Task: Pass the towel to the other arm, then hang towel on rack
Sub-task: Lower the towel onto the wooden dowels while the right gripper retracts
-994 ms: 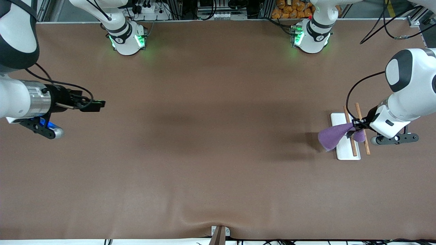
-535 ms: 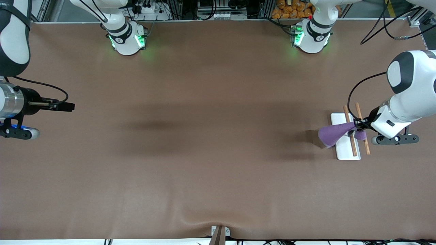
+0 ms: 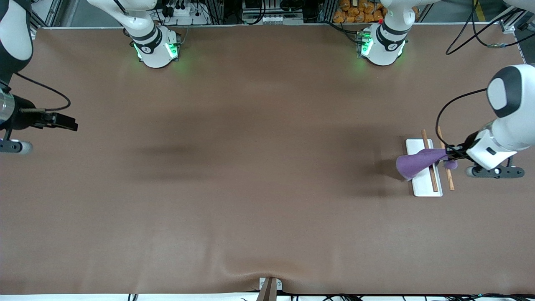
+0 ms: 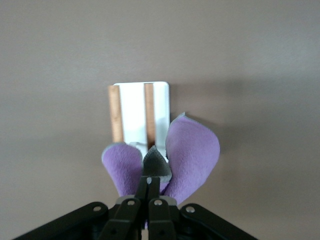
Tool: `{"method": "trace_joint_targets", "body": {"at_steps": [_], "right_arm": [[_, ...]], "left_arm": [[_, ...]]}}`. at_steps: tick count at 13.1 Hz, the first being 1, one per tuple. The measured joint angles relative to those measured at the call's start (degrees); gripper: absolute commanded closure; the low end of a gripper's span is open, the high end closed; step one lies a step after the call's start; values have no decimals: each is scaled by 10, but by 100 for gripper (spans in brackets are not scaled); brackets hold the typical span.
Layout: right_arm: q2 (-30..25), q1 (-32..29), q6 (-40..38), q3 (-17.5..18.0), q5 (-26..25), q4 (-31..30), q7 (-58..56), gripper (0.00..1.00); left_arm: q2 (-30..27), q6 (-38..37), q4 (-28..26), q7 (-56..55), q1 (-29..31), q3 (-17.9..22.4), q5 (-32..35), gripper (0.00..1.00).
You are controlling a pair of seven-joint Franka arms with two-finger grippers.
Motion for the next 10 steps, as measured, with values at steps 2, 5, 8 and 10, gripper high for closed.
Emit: {"method": "trace_joint_targets", "body": {"at_steps": [2, 5, 8, 10], "right_arm": [[-29, 0, 10, 2, 1, -31, -2, 0], [-59, 2, 15, 10, 4, -41, -3, 0], [-74, 22, 32, 16, 5, -44, -4, 0], [-73, 33, 43, 16, 5, -43, -4, 0]], "left_arm": [[8, 2, -1, 31, 21, 0, 0, 100], [23, 12, -1, 74, 45, 0, -1, 100], [34, 24, -1, 121, 67, 0, -6, 100], [39, 29, -1, 147, 80, 0, -14, 100]]}}
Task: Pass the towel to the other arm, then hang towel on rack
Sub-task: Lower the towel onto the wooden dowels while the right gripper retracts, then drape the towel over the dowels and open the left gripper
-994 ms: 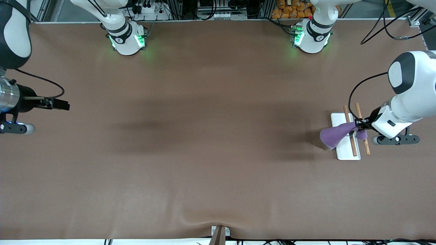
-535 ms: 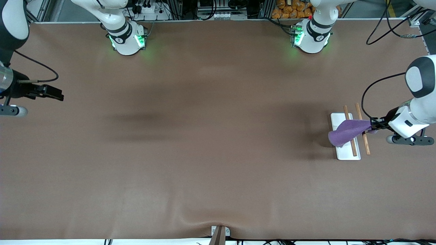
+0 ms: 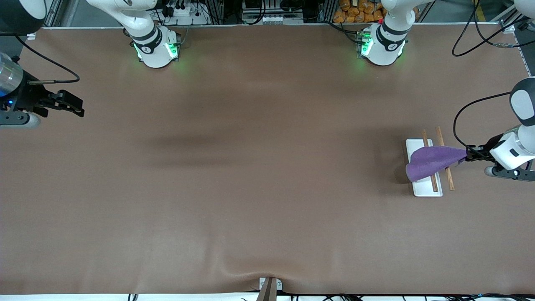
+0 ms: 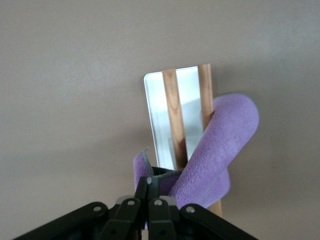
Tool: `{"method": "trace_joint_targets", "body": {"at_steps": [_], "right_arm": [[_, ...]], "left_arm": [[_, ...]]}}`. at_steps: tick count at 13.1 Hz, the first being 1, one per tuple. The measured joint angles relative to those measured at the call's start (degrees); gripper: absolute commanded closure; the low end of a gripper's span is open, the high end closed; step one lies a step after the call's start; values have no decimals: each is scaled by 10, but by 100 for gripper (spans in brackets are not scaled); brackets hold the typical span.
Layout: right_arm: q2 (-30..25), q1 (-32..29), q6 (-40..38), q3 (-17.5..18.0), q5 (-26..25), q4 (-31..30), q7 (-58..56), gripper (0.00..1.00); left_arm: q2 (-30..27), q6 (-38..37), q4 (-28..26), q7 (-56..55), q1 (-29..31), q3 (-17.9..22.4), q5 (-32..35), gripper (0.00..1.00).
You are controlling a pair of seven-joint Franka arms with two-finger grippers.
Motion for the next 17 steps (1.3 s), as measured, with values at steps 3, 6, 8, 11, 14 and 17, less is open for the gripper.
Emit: {"method": "trace_joint_targets", "body": {"at_steps": [3, 6, 8, 11, 14, 17], "right_arm": [[2, 10, 2, 0, 0, 18, 0, 0], [9, 8, 2, -5, 0, 42, 0, 0], [11, 4, 2, -8, 0, 56, -1, 0], [12, 7, -6, -4, 0, 78, -1, 0], [12, 7, -7, -4, 0, 83, -1, 0], [14, 7, -7, -4, 0, 87, -1, 0]], "left_arm": [[5, 2, 0, 27, 12, 0, -7, 100], [7, 6, 0, 49, 22, 0, -12, 100], [10, 10, 1, 59, 27, 0, -15, 100], [15, 11, 5, 61, 30, 0, -15, 100], [32, 17, 14, 94, 43, 0, -28, 100], [51, 21, 26, 112, 55, 0, -38, 100]]}}
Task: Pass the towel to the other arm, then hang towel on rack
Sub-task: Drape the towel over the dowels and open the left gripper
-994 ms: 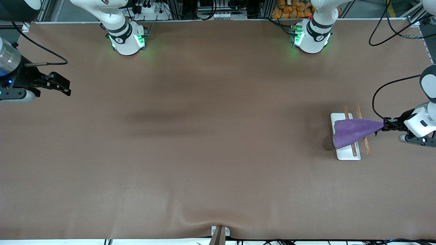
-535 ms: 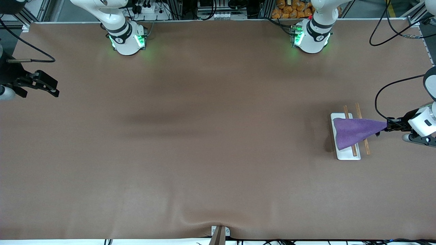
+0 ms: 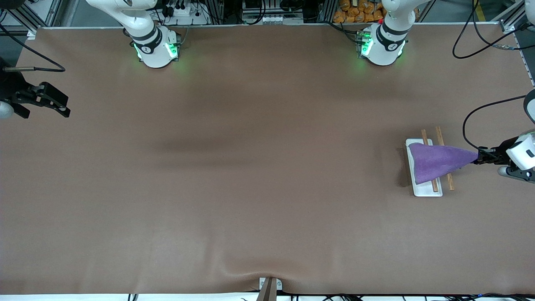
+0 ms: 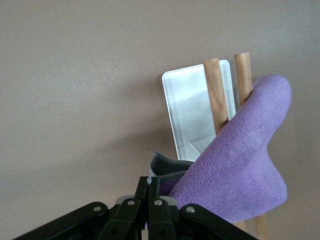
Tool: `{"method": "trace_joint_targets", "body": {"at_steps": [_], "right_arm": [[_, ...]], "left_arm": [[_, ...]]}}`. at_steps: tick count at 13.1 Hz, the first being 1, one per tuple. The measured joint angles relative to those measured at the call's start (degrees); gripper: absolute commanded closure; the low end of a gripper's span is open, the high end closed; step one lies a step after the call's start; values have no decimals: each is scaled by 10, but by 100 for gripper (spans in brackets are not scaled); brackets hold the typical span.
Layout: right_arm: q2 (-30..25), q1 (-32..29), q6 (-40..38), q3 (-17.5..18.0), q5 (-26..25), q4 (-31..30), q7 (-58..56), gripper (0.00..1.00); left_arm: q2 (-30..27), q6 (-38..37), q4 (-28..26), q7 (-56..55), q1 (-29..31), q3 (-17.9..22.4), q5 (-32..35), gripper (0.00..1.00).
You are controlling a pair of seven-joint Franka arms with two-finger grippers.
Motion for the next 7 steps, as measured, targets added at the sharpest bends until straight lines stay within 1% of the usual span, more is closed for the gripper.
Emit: {"method": "trace_joint_targets", "body": {"at_steps": [2, 3, 5, 6, 7], "right_arm": [[1, 0, 0, 0, 0, 3, 0, 0], [1, 0, 0, 0, 0, 4, 0, 0], [1, 2, 0, 1, 0, 7, 0, 0], [1, 3, 0, 1, 0, 10, 0, 0], [1, 4, 0, 1, 0, 11, 0, 0]], "left_arm": [[7, 0, 4, 0, 1, 0, -1, 100], [11, 0, 5, 0, 1, 0, -4, 96], [16, 1, 5, 0, 3, 0, -6, 75], [18, 1, 5, 1, 5, 0, -6, 66], [21, 2, 5, 1, 7, 0, -6, 43]]}}
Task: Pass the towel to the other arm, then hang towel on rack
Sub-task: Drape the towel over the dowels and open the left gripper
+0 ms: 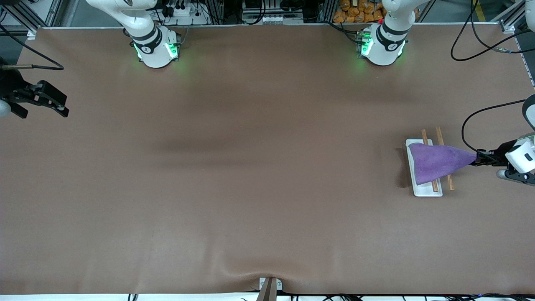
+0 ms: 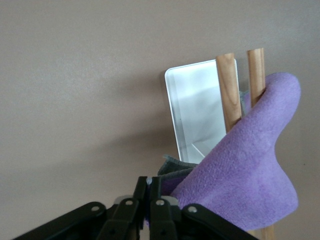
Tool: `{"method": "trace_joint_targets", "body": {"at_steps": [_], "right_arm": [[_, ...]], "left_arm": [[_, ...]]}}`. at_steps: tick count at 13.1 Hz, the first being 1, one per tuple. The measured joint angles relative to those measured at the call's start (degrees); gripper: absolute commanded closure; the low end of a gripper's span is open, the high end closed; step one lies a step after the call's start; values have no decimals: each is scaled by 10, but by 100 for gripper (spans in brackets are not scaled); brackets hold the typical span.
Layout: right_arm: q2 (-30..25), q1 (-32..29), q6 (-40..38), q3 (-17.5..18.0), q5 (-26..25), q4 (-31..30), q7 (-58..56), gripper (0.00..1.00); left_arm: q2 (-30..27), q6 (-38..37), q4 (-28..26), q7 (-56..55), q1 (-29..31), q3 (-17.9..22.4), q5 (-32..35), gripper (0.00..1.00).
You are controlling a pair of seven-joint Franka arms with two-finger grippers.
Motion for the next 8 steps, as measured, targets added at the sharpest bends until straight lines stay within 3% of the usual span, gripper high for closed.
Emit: {"method": "trace_joint_targets", "body": {"at_steps": [1, 8], "right_arm": [[0, 0, 0, 0, 0, 1, 0, 0], [0, 0, 0, 0, 0, 3, 0, 0]], "left_arm": [[3, 2, 0, 0, 3, 0, -1, 0], [25, 23, 17, 84, 30, 0, -40, 0]]}}
